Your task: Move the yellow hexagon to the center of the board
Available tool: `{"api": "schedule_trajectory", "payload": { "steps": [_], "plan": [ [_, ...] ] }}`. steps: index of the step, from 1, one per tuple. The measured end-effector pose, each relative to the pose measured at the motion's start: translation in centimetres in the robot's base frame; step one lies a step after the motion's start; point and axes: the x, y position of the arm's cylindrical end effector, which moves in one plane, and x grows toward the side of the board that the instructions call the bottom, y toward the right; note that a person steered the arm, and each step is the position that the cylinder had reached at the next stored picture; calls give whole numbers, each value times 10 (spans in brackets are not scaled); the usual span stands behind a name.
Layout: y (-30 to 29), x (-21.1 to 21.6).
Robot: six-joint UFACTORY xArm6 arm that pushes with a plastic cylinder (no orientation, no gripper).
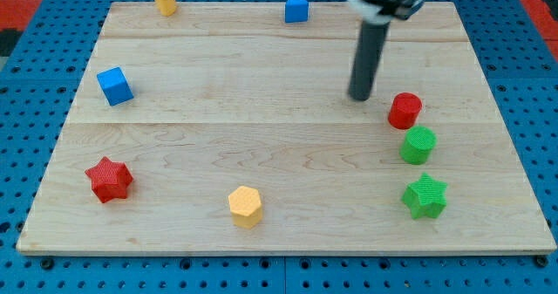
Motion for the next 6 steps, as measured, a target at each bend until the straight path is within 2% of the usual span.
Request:
{"api": "schedule_trajectory", "payload": {
  "steps": [2, 3, 4, 5, 6],
  "plan": [
    [-26, 170],
    [-105, 193],
    [-156, 150],
    [-138, 103],
    [-170, 35]
  ]
}}
